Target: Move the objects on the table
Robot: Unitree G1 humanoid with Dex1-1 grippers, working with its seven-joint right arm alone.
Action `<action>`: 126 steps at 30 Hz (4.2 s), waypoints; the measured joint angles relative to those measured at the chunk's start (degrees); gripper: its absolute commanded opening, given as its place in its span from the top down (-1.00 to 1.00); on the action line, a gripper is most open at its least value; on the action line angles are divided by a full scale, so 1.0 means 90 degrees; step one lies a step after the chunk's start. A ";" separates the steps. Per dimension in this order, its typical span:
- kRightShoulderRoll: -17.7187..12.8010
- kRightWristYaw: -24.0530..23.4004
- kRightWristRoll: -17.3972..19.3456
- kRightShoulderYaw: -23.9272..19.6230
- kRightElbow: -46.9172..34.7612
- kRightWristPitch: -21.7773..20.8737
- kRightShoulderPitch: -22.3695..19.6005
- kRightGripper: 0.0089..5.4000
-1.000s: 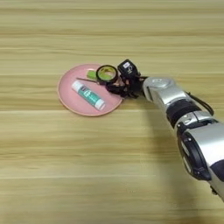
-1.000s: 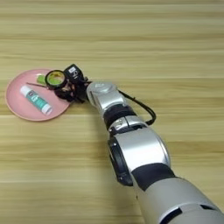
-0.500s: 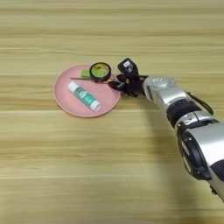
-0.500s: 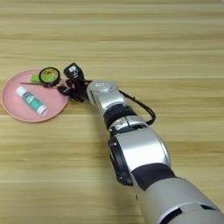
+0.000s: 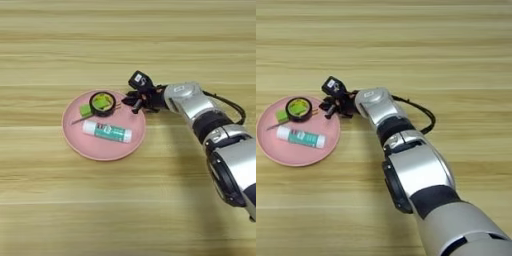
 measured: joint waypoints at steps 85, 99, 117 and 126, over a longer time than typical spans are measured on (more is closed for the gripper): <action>-0.2479 0.0270 -0.0876 -0.0144 0.1037 -0.0994 0.0010 -0.21; -0.2422 0.0287 -0.0617 -0.0570 0.0939 -0.0970 -0.0025 -0.66; -0.2424 0.0584 -0.0031 -0.1117 0.0662 -0.0971 -0.0256 -0.99; -0.2424 0.1295 0.0897 -0.1712 -0.0029 -0.1248 -0.0108 -0.99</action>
